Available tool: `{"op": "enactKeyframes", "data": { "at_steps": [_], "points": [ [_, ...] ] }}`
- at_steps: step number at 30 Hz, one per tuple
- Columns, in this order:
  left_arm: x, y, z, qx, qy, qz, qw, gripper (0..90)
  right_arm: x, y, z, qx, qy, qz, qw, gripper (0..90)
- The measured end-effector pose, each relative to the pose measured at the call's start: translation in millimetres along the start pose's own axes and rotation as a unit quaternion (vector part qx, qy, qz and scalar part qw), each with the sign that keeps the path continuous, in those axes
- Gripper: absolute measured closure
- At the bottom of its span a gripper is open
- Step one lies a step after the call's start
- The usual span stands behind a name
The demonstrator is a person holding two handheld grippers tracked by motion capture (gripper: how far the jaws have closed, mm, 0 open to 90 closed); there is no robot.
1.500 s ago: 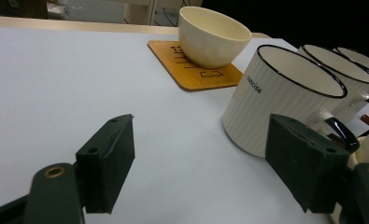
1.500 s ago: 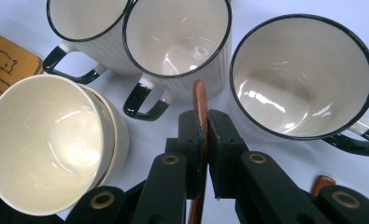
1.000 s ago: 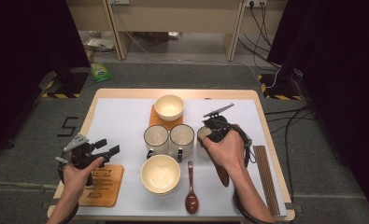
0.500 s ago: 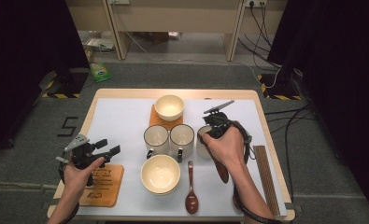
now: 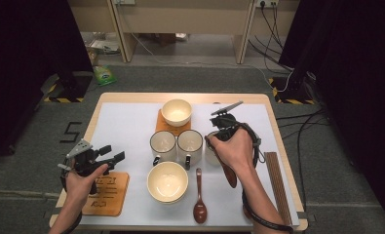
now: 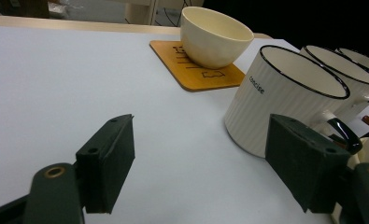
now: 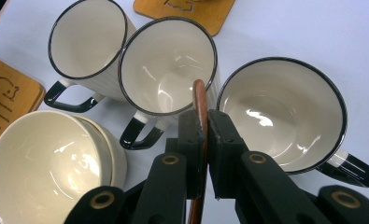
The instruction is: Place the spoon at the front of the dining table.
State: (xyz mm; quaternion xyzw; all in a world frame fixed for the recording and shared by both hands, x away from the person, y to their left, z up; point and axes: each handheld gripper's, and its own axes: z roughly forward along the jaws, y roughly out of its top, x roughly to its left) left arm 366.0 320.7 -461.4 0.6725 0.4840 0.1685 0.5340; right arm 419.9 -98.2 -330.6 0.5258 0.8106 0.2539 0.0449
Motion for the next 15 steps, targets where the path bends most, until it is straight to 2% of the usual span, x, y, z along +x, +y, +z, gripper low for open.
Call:
{"op": "enactKeyframes", "data": {
  "at_steps": [15],
  "points": [
    [0.6, 0.6, -0.9, -0.002, 0.001, -0.001, 1.0, 23.6, 1.4, 8.3, 2.2, -0.001, 0.0, 0.001, 1.0, 84.3]
  ]
}}
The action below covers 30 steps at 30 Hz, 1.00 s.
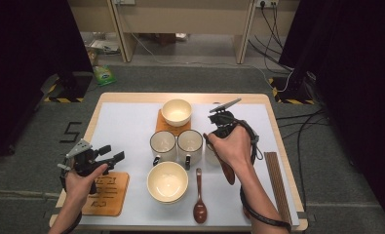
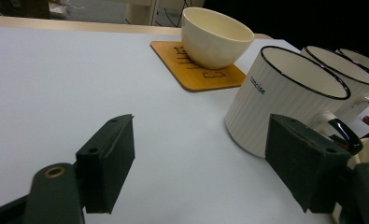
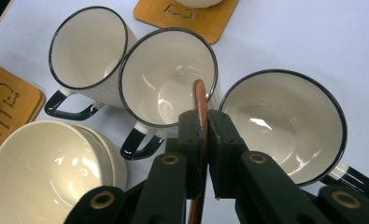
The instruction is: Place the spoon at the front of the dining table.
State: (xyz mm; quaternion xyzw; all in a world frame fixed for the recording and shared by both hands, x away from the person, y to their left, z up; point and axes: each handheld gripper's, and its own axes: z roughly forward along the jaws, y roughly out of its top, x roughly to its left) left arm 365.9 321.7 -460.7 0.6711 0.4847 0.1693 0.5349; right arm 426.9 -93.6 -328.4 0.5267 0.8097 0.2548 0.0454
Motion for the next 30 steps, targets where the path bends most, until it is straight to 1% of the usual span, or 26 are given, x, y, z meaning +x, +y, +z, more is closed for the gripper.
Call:
{"op": "enactKeyframes", "data": {
  "at_steps": [13, 29, 30],
  "points": [
    [0.2, -0.1, 0.4, 0.0, -0.001, -0.001, 1.0, 23.6, -0.3, 6.7, 2.7, -0.006, -0.001, 0.001, 1.0, 84.3],
    [0.4, 0.0, 0.6, 0.001, 0.0, -0.001, 1.0, 23.6, -2.8, 11.8, 5.4, -0.035, -0.002, 0.007, 0.9993, 84.3],
    [0.6, 0.1, 0.4, 0.001, 0.0, -0.001, 1.0, 23.6, -2.7, 12.9, 5.8, -0.043, -0.003, 0.01, 0.999, 84.3]
  ]
}}
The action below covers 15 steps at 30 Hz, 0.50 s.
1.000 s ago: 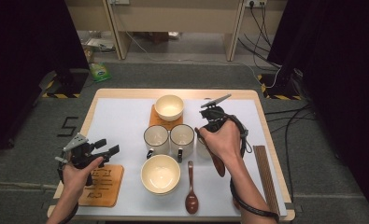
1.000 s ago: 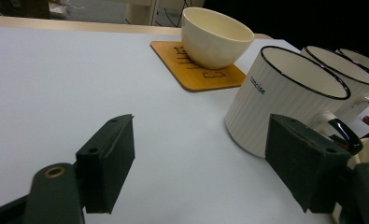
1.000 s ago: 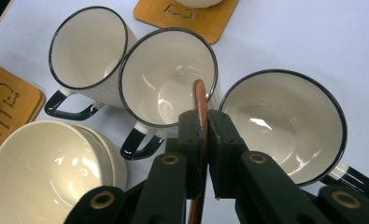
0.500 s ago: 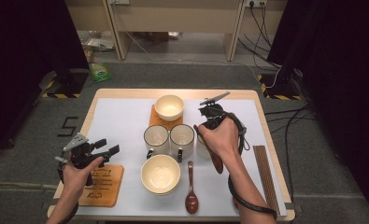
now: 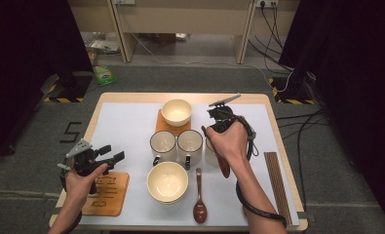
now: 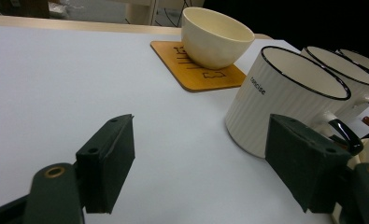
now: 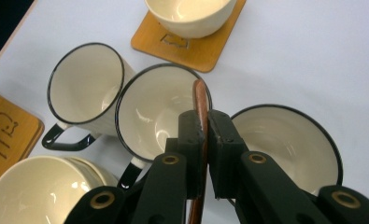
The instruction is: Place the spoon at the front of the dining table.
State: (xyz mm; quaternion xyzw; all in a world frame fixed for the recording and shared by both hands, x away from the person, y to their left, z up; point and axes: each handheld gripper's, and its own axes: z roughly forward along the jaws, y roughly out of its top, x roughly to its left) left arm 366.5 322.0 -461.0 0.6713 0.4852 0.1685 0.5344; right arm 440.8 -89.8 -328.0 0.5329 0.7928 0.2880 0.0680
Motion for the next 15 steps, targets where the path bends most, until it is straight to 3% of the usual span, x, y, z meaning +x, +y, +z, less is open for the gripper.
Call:
{"op": "enactKeyframes", "data": {
  "at_steps": [15],
  "points": [
    [0.2, 0.6, 0.0, -0.003, -0.002, -0.002, 1.0, 23.6, -2.2, 4.0, 3.1, -0.04, 0.0, 0.008, 0.9992, 84.3]
  ]
}}
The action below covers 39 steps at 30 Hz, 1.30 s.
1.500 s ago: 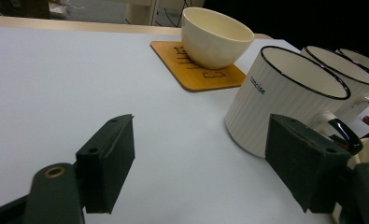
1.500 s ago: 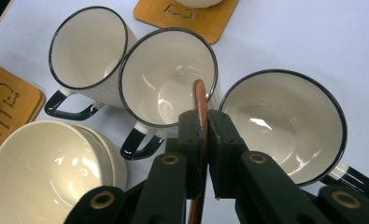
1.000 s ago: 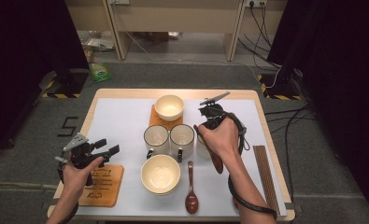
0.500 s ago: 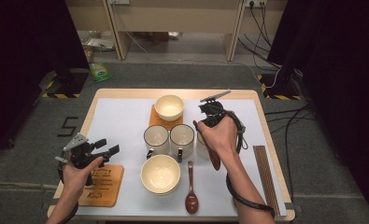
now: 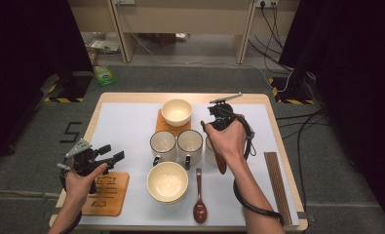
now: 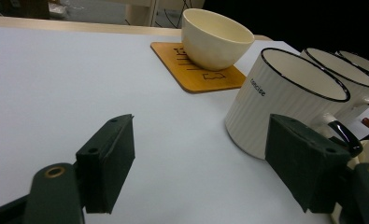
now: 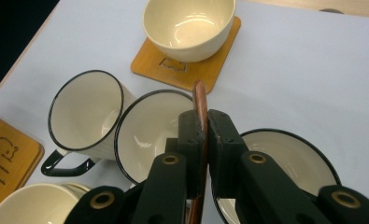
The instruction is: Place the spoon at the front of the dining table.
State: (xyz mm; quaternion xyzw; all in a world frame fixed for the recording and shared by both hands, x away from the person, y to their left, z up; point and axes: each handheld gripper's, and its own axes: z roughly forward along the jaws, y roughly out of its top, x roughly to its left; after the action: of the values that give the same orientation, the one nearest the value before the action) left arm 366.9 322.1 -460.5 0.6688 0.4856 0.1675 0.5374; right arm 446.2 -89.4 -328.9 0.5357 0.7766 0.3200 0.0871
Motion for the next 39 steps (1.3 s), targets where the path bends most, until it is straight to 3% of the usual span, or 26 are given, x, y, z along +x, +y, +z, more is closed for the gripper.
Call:
{"op": "enactKeyframes", "data": {
  "at_steps": [14, 22, 39],
  "points": [
    [0.4, -0.1, -0.3, 0.0, 0.001, 0.0, 1.0, 23.6, -0.8, 2.5, -1.0, -0.053, 0.005, 0.013, 0.9985, 84.4],
    [0.3, 0.1, -0.3, 0.0, 0.001, 0.001, 1.0, 23.6, -1.2, 4.2, 1.2, -0.067, 0.007, 0.015, 0.9976, 84.3],
    [0.4, 0.4, -0.5, -0.001, 0.001, 0.001, 1.0, 23.6, 0.3, 10.2, 2.8, -0.118, 0.011, 0.019, 0.9927, 84.4]
  ]
}}
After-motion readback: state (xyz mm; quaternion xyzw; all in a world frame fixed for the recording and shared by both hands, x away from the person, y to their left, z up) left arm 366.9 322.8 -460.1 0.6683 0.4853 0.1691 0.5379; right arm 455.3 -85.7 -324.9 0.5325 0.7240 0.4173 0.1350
